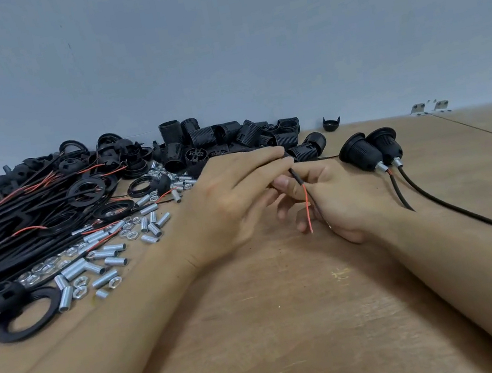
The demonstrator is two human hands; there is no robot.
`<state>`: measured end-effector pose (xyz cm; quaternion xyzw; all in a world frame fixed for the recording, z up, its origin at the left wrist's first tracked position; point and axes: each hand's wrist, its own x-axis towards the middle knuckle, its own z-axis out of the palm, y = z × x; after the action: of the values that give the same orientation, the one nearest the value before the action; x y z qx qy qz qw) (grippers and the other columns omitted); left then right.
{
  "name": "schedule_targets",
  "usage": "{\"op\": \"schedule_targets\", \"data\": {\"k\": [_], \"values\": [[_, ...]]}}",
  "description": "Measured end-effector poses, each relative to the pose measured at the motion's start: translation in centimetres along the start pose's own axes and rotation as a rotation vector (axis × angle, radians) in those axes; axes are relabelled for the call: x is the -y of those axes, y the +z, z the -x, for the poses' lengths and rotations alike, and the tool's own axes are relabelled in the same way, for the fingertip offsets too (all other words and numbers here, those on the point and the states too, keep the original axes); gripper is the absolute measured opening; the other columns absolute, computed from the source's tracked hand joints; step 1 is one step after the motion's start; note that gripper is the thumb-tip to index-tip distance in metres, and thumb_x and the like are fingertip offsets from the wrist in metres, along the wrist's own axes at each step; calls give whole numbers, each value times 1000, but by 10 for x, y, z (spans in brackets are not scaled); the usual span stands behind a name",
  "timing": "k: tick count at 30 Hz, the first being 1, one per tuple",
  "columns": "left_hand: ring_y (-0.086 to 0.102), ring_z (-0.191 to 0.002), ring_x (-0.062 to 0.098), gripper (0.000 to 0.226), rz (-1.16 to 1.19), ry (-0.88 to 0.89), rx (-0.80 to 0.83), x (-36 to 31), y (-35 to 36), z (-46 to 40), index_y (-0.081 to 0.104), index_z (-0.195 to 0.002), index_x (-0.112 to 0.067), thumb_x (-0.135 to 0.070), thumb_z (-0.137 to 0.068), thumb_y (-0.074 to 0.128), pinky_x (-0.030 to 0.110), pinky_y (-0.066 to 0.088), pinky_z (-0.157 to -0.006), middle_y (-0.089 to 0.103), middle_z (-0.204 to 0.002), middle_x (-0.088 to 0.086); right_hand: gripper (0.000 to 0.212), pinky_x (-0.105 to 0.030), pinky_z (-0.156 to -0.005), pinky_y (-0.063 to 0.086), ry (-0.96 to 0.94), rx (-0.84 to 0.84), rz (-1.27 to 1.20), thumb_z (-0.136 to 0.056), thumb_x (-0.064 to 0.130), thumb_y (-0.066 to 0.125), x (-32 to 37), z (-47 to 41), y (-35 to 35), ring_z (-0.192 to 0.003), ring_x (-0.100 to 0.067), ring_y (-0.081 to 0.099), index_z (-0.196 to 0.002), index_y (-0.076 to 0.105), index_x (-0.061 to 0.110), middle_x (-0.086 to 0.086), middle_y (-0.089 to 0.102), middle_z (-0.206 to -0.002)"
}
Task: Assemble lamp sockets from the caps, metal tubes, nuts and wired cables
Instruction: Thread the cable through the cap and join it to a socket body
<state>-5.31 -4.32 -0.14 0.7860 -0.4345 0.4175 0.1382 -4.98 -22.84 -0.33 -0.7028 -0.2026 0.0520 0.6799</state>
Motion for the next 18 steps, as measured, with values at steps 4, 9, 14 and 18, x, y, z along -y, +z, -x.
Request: {"op": "schedule_targets", "data": {"k": [4, 9, 14, 18], "values": [[64, -114, 30, 39, 92, -92, 73, 3, -2, 2, 68, -121, 1, 16, -85, 63, 45, 54, -92, 63, -129, 16, 25, -29, -45, 46, 89, 82, -30, -99, 24, 52, 0, -2, -2, -68, -21, 65, -94, 71, 10, -12, 72, -91], [67, -105, 30, 34, 107, -83, 114, 5, -1, 5, 73, -113, -2, 16, -86, 63, 44, 55, -86, 66, -126, 13, 49, -27, -44, 46, 170, 109, -65, -90, 54, 52, 5, -5, -6, -61, -29, 59, -115, 64, 13, -18, 72, -94], [66, -109, 30, 35, 90, -112, 36, 7, 2, 8, 76, -109, -5, 16, -86, 61, 40, 55, -88, 62, -129, 20, 26, -21, -40, 43, 84, 96, -23, -84, 27, 66, 6, -4, -12, -56, -22, 57, -105, 69, 12, -13, 74, -90], [64, -110, 19, 24, 92, -264, -197, 14, 1, 7, 71, -112, 4, 10, -90, 64, 29, 51, -98, 64, -123, 19, 19, -20, -43, 41, 31, -128, 180, -94, 0, 56, 15, -5, -29, -55, -14, 56, -95, 69, 13, 0, 69, -68]]}}
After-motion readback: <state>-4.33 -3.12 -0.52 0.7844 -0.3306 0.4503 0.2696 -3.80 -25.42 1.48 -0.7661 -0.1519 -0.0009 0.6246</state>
